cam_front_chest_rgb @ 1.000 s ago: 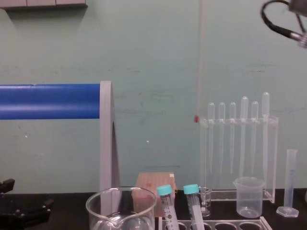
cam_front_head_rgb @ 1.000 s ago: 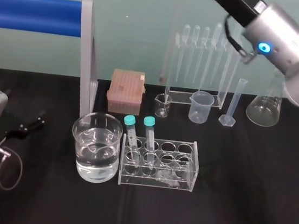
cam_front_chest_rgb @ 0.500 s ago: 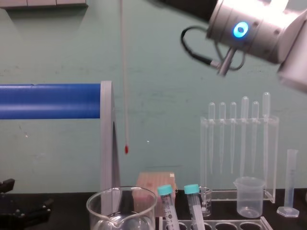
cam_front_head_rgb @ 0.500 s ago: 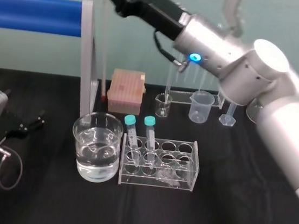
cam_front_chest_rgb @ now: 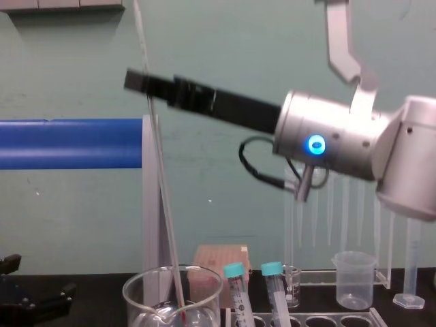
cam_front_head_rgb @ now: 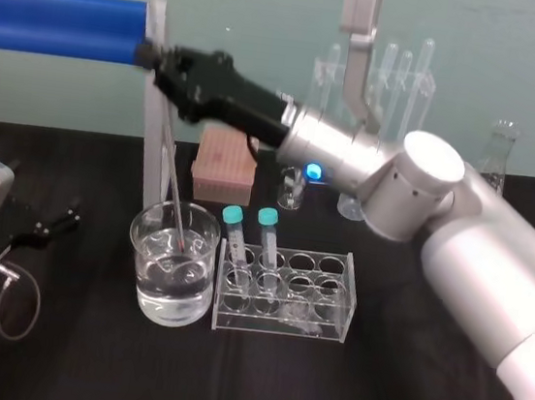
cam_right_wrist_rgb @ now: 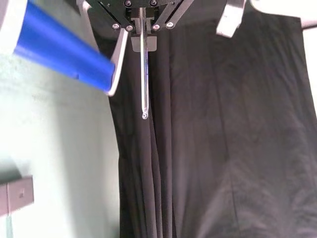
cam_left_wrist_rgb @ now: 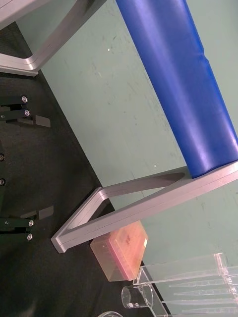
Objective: Hold the thermometer with one hand and immerse one end into the beaker, then reinsert it into the test tube rack.
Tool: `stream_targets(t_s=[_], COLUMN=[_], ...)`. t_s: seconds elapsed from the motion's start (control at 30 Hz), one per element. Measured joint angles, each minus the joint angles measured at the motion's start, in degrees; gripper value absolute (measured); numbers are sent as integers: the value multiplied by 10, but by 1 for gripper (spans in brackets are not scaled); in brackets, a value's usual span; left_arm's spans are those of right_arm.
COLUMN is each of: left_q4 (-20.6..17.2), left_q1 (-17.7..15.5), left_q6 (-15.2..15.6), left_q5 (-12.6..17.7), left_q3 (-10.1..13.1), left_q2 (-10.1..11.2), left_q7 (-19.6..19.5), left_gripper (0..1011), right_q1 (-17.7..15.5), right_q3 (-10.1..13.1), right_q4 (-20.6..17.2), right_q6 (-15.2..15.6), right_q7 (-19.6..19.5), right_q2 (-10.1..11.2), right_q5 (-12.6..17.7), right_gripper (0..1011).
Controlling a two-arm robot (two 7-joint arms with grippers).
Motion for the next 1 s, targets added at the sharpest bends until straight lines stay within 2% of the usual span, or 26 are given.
stream_targets(t_s=[0.17,0.33,1.0], left_q4=[0,0,0], left_q1=[0,0,0], left_q6=[0,0,0], left_q5=[0,0,0], left_q3=[0,0,0], left_q2=[0,0,0], left_q7=[0,0,0], left_gripper=[1008,1008,1008], right_q1=[-16,-29,-42], right_q3=[-5,1,18], right_q4=[16,31,48], right_q6=[-20,-42,-47], right_q7=[11,14,12], right_q2=[1,-7,-20], right_q5=[-17,-23,-45], right_gripper=[58,57,57])
